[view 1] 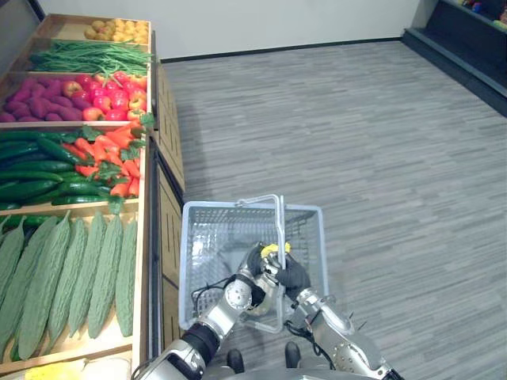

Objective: Pick vegetable in the basket

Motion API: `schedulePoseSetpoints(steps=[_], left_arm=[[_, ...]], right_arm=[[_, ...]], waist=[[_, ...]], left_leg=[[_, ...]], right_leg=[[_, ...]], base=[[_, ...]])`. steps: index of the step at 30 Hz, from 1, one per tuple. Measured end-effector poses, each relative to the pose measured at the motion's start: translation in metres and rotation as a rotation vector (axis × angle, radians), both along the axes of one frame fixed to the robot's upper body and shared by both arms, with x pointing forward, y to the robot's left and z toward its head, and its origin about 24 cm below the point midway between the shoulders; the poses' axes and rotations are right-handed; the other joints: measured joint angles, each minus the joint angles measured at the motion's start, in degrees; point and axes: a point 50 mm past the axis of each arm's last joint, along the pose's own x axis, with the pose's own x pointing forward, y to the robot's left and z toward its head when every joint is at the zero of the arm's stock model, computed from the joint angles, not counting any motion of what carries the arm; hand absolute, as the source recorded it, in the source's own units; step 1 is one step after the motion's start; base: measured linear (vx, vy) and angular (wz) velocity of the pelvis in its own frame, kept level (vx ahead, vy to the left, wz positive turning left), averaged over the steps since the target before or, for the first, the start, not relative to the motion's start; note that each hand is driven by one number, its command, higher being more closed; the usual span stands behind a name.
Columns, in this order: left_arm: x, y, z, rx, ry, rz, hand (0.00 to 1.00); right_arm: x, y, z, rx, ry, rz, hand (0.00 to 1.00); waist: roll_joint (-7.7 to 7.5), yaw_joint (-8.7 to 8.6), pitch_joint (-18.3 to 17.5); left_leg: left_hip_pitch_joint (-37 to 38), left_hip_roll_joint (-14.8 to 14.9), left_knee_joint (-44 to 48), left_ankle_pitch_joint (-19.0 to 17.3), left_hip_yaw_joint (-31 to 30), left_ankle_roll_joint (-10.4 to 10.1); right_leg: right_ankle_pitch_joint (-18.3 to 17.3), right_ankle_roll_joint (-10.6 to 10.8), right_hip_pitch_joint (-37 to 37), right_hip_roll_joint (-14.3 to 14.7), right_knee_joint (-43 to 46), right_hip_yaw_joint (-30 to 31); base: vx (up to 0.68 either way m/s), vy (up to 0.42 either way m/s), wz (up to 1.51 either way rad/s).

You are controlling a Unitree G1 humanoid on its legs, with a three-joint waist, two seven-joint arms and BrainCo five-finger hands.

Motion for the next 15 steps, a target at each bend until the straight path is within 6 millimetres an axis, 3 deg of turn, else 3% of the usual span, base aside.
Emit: schedulePoseSetpoints(steps=[15], left_arm=[[-0.002, -0.035, 0.008, 0.085, -0.066, -0.211, 0.00]], right_arm=[[0.001, 0.004, 0.003, 0.036, 0.002, -0.023, 1.00]], waist=[[-0.08, -1.32, -0.40]], left_leg=[[0.26, -0.01, -0.01, -0.02, 0.23, 0.01]], right_leg=[[0.43, 0.33, 0.02, 0.01, -0.07, 0.40]], base=[[-0.02, -0.006, -0.02]])
